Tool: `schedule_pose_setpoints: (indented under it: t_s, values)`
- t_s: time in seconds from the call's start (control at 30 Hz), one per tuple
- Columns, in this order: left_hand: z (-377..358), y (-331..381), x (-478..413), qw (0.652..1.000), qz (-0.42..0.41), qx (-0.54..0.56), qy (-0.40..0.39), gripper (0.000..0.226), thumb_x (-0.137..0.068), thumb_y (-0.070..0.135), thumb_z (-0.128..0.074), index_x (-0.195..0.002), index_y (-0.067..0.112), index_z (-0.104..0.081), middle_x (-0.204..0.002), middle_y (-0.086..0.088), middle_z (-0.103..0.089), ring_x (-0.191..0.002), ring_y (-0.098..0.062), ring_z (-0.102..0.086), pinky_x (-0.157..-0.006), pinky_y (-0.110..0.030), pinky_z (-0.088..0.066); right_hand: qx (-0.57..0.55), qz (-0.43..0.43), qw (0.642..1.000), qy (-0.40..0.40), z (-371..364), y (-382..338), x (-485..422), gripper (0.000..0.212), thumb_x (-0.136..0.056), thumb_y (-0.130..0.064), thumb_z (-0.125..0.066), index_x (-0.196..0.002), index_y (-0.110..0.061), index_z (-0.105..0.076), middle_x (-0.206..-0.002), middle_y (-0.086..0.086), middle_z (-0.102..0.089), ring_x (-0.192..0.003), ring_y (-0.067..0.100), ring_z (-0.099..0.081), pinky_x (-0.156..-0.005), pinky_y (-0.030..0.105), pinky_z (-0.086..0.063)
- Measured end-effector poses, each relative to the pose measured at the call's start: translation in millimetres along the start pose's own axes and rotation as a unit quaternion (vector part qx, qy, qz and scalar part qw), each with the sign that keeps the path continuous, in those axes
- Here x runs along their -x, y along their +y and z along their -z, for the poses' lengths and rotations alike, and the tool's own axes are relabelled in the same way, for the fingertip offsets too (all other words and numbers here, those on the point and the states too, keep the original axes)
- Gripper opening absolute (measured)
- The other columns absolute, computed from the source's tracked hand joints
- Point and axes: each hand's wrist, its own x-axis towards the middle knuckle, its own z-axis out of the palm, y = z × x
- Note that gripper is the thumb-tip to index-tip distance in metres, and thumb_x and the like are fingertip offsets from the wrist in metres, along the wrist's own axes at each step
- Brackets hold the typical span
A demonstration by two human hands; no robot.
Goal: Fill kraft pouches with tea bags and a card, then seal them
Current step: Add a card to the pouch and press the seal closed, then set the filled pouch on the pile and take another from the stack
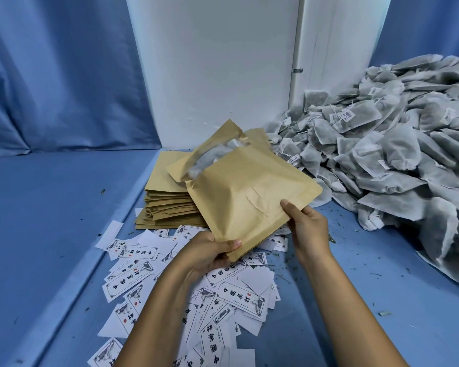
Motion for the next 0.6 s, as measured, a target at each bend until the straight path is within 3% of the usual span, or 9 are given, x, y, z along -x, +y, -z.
schedule_pose_setpoints:
  t_s: [0.13,0.27,0.4,0.5,0.6]
  values:
    - [1.2,0.6,0.7,1.000,0.001,-0.026,-0.002,0.017,-0.076,0.006,-0.073,-0.083,-0.006,-0.064,-0.057,-0.003,-0.066,-0.051,-0.010,-0.062,-0.051,-0.018,-0.054,-0.030,0.004,0.999,0.041,7.1,-4.9,-5.5,0.010,-0.079,0.001,-0.070,-0.089,-0.001,-0.069,-0.088,0.009,-0.072,-0.081,0.016,-0.069,-0.072,0.022,-0.054]
    - [4.8,2.4,1.2,1.000,0.005,-0.015,-0.002,0.028,-0.067,0.010,-0.076,-0.085,-0.007,-0.062,-0.060,-0.006,-0.066,-0.053,-0.013,-0.064,-0.053,-0.020,-0.056,-0.003,0.029,0.999,0.029,9.2,-6.9,-4.3,0.018,-0.075,-0.003,-0.075,-0.093,-0.002,-0.071,-0.087,0.007,-0.075,-0.080,0.015,-0.071,-0.069,0.019,-0.054]
    - [12.4,4.2,3.8,1.000,-0.006,-0.016,0.003,0.015,-0.072,0.002,-0.073,-0.077,-0.010,-0.064,-0.066,-0.013,-0.067,-0.055,-0.016,-0.066,-0.053,-0.021,-0.055,-0.064,0.028,0.995,0.071,12.0,-8.1,-6.1,0.008,-0.077,0.001,-0.073,-0.084,-0.004,-0.070,-0.077,0.003,-0.074,-0.074,0.014,-0.069,-0.065,0.016,-0.054]
    - [11.5,2.8,4.6,0.999,-0.025,-0.005,0.037,0.005,-0.080,-0.003,-0.069,-0.079,-0.006,-0.065,-0.069,-0.012,-0.070,-0.056,-0.014,-0.066,-0.051,-0.020,-0.054,-0.039,0.034,0.997,0.064,9.1,-5.9,-3.8,0.007,-0.078,-0.001,-0.073,-0.084,-0.005,-0.072,-0.078,0.003,-0.074,-0.076,0.012,-0.069,-0.069,0.017,-0.054]
    - [1.3,1.7,4.8,0.989,-0.058,0.091,0.097,0.010,-0.081,0.003,-0.069,-0.087,-0.003,-0.063,-0.080,-0.017,-0.070,-0.064,-0.021,-0.066,-0.045,-0.019,-0.048,-0.062,0.017,0.997,0.049,7.3,-7.1,-2.9,0.003,-0.084,-0.002,-0.067,-0.084,-0.005,-0.068,-0.073,-0.001,-0.074,-0.070,0.009,-0.069,-0.063,0.016,-0.054]
